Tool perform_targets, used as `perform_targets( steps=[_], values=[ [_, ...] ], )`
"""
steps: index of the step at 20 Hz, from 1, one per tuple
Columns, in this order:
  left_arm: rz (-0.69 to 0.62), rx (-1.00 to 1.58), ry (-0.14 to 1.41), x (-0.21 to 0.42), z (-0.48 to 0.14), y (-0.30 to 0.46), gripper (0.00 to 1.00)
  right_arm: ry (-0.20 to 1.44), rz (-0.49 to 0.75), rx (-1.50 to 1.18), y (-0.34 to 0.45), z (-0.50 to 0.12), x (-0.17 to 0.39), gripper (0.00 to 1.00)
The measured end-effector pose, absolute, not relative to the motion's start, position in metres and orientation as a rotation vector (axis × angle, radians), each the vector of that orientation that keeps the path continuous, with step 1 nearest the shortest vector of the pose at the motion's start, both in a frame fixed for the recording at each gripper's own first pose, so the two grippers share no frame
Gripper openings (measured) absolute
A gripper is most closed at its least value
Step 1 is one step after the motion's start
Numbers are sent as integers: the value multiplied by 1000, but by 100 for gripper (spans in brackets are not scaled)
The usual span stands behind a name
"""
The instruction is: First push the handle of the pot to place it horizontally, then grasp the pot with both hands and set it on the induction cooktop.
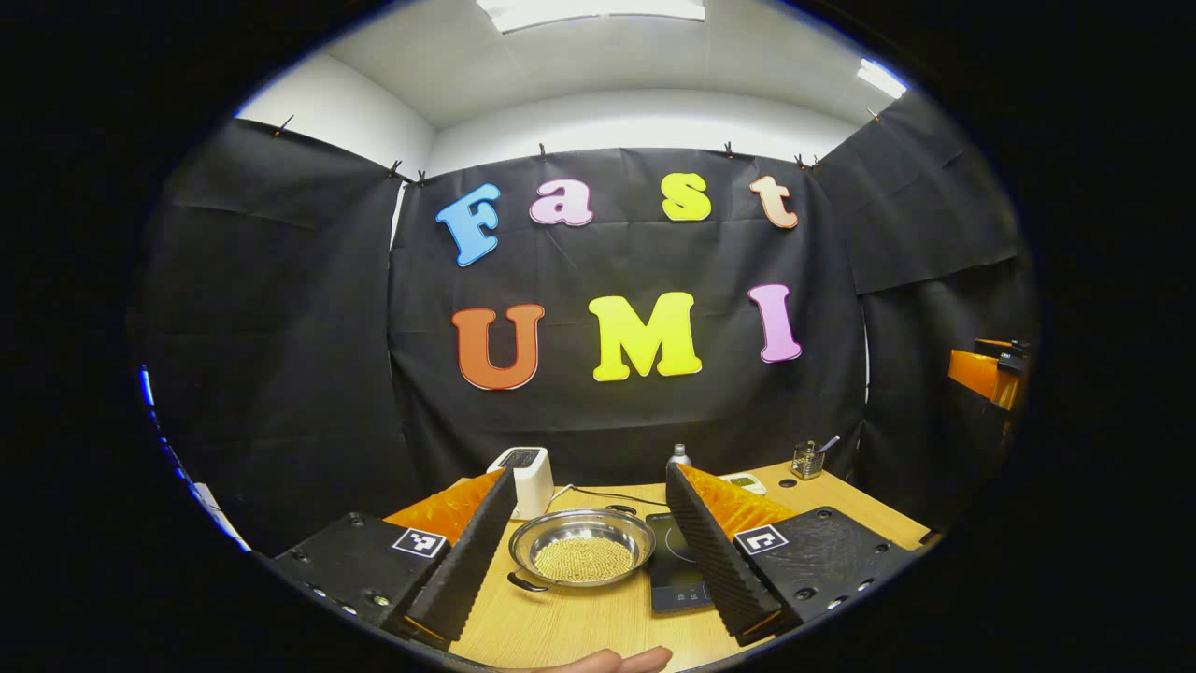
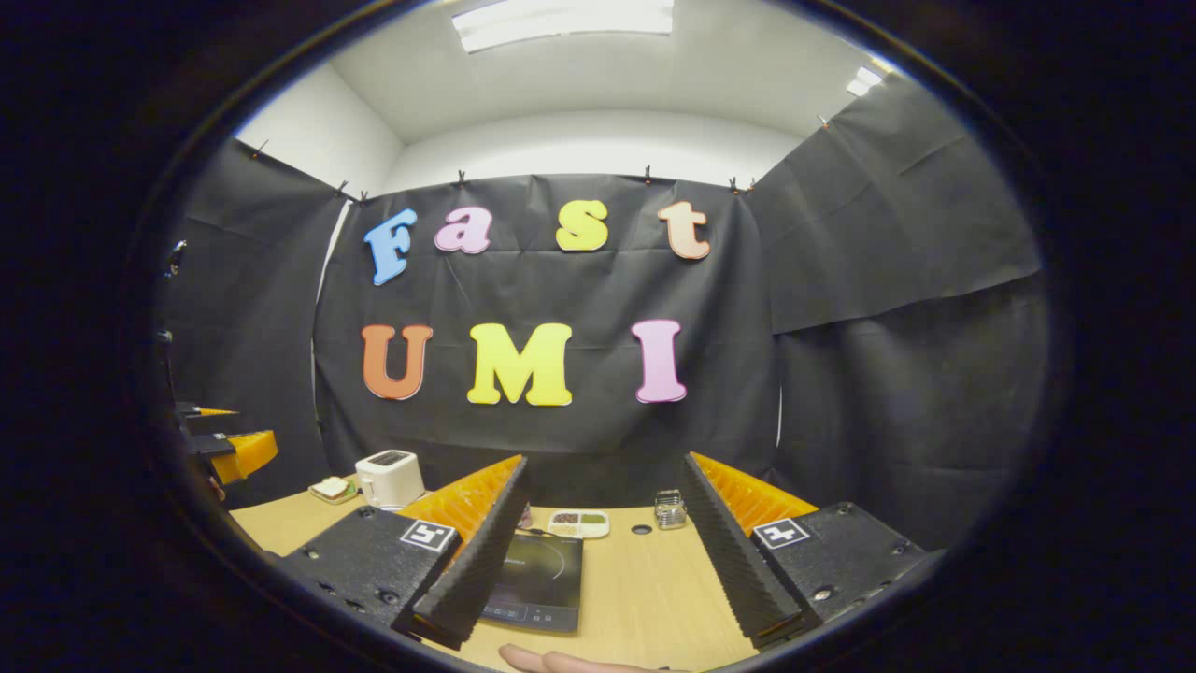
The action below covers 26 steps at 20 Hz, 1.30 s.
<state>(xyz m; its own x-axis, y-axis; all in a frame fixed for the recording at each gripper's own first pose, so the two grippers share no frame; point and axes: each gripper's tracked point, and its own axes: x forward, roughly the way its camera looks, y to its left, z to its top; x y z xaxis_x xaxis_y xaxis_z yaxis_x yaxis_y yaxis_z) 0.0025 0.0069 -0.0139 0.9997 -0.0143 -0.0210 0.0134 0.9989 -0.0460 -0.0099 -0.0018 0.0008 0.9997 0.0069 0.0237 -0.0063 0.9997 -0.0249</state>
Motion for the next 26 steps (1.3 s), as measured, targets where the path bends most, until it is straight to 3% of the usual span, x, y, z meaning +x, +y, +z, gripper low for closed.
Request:
perform_targets(
  steps=[6, 11, 18, 19, 20, 25, 26],
  values=[
    [-61, -62, 35, 5, -24, 0, 96, -23, 11, -34, -2, -1, -11, 96],
    [-129, -96, 139, 13, -59, -11, 87, -3, 22, -30, 0, -9, -9, 96],
    [-117, -30, 247, 23, -101, 3, 48, 11, 18, -30, 0, -14, -6, 96],
    [-118, -33, 270, 25, -109, 5, 40, 12, 17, -31, -1, -14, -6, 96],
    [-119, -33, 292, 27, -117, 5, 26, 16, 16, -34, -1, -17, -5, 96],
    [-181, -23, 387, 44, -154, -1, 26, 34, 11, -36, -3, -24, -1, 96],
    [-181, -31, 414, 37, -162, -1, 4, 39, 10, -34, -3, -28, 0, 96]
  ],
)
